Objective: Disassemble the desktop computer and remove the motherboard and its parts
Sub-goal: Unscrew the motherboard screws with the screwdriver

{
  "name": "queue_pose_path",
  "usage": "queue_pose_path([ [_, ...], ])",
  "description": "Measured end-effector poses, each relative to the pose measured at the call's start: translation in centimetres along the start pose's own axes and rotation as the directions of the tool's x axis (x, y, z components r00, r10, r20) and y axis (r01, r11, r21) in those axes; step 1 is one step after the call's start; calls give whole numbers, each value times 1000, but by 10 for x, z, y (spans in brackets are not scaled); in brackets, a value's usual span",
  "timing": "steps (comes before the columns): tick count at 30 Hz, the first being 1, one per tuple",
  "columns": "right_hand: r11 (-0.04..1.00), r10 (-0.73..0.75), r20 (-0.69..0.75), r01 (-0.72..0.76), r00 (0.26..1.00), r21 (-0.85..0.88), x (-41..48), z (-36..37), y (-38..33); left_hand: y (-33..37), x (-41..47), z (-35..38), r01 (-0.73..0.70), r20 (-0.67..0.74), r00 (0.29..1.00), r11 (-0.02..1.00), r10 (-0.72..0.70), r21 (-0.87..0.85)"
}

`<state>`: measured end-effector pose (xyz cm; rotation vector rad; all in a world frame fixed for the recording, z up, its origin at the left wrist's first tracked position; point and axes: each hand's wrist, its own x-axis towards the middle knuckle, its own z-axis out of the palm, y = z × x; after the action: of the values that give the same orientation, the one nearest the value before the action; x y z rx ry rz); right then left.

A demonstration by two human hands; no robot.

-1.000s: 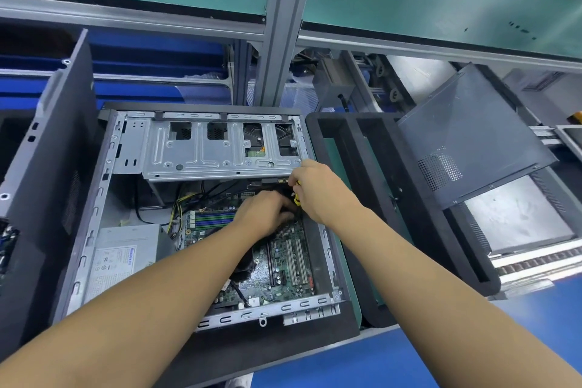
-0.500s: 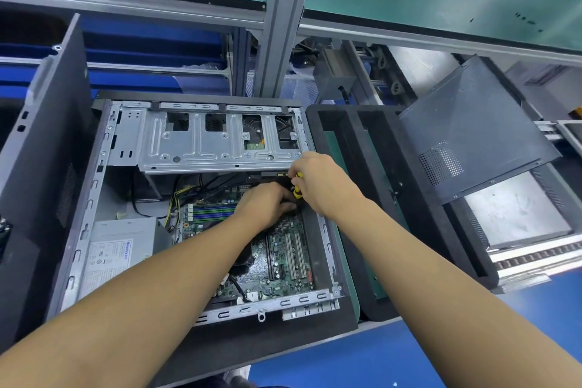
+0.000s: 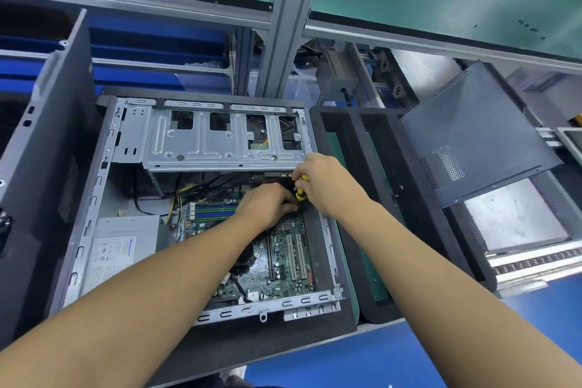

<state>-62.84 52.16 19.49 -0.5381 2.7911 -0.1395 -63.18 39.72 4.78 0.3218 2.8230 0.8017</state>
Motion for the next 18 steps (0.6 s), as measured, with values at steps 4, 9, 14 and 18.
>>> queue_pose_path([
  [4, 1000, -3, -3, 3, 1000, -3, -1, 0, 0, 1, 0, -1, 5, 8, 1000, 1000, -4, -7],
  [9, 1000, -7, -4, 7, 1000, 3, -2, 0, 0, 1, 0, 0, 13, 16, 1000, 1000, -13, -6],
  [14, 1000, -1, 0, 1, 1000, 26, -4, -2, -1, 1, -1, -1, 10, 23, 1000, 1000, -10, -1],
  [18, 999, -1, 4, 0, 1000, 33, -6, -4, -2, 2, -2, -3, 19, 45, 999, 999, -21, 46],
])
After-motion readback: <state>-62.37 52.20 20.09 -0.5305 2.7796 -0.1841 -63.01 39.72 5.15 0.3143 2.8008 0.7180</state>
